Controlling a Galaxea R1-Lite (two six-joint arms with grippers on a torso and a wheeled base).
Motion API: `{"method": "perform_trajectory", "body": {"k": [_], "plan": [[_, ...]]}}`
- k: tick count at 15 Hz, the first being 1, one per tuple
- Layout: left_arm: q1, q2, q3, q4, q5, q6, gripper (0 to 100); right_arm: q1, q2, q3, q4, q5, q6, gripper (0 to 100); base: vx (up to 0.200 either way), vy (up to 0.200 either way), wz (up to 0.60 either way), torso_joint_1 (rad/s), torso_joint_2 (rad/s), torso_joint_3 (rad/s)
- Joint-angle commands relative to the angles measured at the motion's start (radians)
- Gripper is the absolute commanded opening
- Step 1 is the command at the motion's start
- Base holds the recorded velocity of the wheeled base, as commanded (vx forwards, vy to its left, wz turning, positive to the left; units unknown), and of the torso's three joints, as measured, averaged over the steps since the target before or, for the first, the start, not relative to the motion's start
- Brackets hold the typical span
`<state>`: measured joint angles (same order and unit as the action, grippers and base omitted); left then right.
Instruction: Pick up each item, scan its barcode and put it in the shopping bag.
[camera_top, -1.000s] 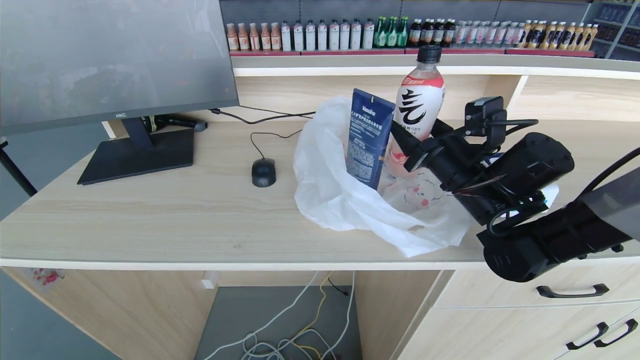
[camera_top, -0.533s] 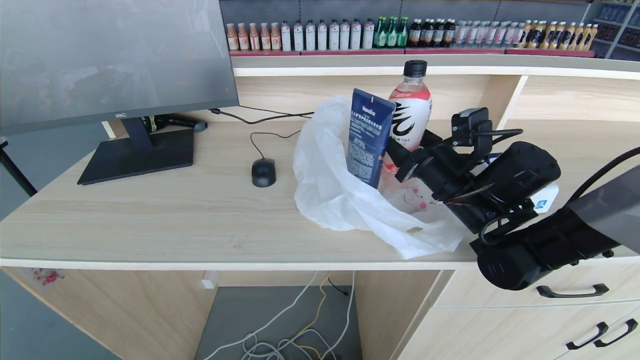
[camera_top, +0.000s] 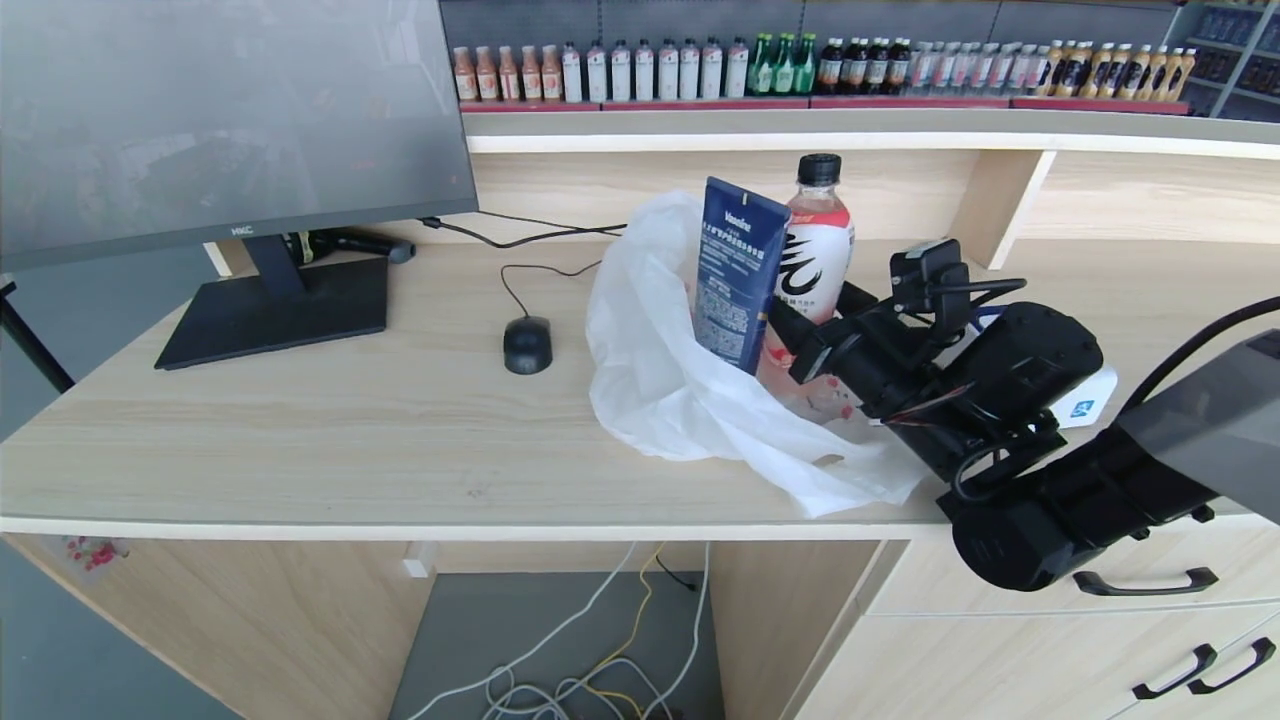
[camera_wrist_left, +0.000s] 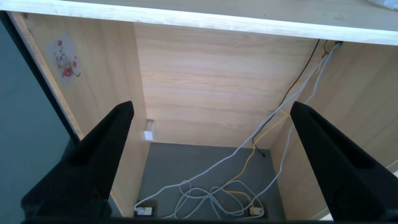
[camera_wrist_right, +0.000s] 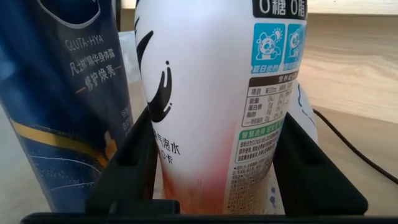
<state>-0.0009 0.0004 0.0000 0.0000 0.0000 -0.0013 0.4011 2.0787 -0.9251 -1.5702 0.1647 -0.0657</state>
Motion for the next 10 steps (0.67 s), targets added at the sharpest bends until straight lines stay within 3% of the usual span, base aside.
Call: {"method": "perform_trajectory", "body": {"k": [1,10], "plan": [[-0.001,0.0,0.0,0.0,0.0,0.0,100,-0.013,0.003,0.015,-0.001,0.001,0.0,0,0.0,0.0,0.0,0.0,0.0,0.0],[-0.001,0.0,0.0,0.0,0.0,0.0,100,-0.016,0.001,0.031,-0.001,0.001,0.0,0,0.0,0.0,0.0,0.0,0.0,0.0]]}}
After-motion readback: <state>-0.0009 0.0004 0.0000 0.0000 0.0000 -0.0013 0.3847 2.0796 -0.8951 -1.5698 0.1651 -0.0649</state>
